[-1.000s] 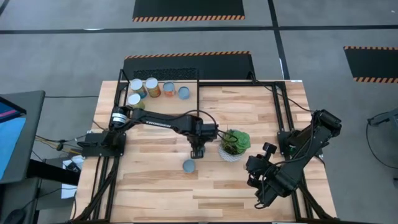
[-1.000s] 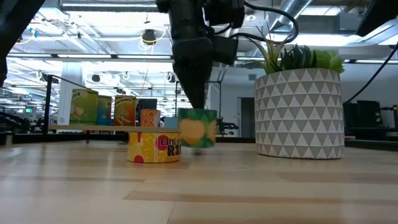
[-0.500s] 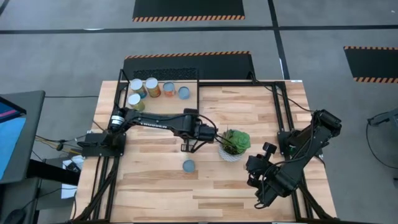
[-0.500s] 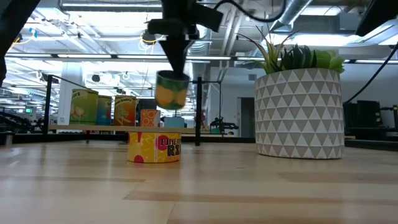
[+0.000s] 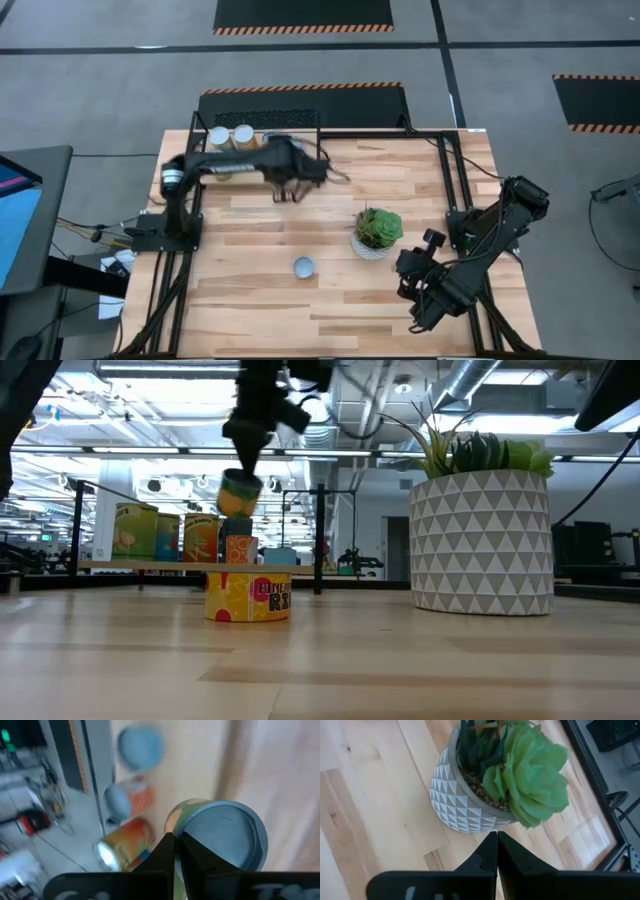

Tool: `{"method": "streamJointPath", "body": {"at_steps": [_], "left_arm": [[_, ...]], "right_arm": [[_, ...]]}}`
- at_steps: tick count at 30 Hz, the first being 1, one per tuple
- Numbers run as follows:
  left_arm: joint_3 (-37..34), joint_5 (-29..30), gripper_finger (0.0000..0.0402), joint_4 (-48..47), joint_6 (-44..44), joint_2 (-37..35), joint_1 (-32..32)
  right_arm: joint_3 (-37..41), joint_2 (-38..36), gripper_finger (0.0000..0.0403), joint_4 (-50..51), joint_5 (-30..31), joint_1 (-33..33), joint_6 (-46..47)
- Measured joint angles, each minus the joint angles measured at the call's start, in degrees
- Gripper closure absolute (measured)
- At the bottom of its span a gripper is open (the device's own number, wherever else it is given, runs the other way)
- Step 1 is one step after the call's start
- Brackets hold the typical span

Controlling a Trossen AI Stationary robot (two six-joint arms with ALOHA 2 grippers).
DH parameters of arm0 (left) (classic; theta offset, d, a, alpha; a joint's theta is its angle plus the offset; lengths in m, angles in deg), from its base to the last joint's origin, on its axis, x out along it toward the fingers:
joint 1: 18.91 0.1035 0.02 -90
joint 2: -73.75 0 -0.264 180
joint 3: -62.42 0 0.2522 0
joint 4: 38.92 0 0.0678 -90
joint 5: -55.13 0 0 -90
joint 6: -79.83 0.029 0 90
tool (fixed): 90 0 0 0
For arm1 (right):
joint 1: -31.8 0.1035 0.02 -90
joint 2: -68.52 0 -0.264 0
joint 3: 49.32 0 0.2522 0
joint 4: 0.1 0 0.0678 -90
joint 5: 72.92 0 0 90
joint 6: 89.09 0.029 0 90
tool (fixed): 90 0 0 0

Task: Pick and place cans onto a shelf
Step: Put the canned peaches on the shelf

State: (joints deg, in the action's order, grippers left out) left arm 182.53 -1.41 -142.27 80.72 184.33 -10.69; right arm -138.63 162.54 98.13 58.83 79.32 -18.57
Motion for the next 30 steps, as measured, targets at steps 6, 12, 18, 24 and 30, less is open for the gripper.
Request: {"method": "streamJointPath", "body": {"at_steps": [6, 12, 18, 24, 30], "left_arm": [[-10.13, -7.31, 0.0401, 10.53, 4.87, -9.69, 10.56], [-21.98, -18.14, 0.0401, 25.63, 10.29, -16.80, 19.57], [-27.65, -21.35, 0.0401, 27.61, 10.56, -17.50, 24.66], [-30.43, -23.63, 0.0401, 35.78, 10.57, -16.95, 24.47], [-30.47, -24.17, 0.0401, 35.83, 10.56, -16.71, 23.88]], "right_arm": [[0.05, -0.33, 0.0375, -0.11, -1.09, 0.44, 1.56], [0.05, -0.33, 0.0375, -0.72, -1.49, 0.38, 1.65], [0.05, -0.33, 0.0375, -0.54, -1.52, -0.04, 1.60], [0.04, -0.33, 0.0375, -0.56, -1.52, -0.04, 1.49], [0.02, -0.33, 0.0375, -0.49, -1.52, -0.04, 1.49]]}}
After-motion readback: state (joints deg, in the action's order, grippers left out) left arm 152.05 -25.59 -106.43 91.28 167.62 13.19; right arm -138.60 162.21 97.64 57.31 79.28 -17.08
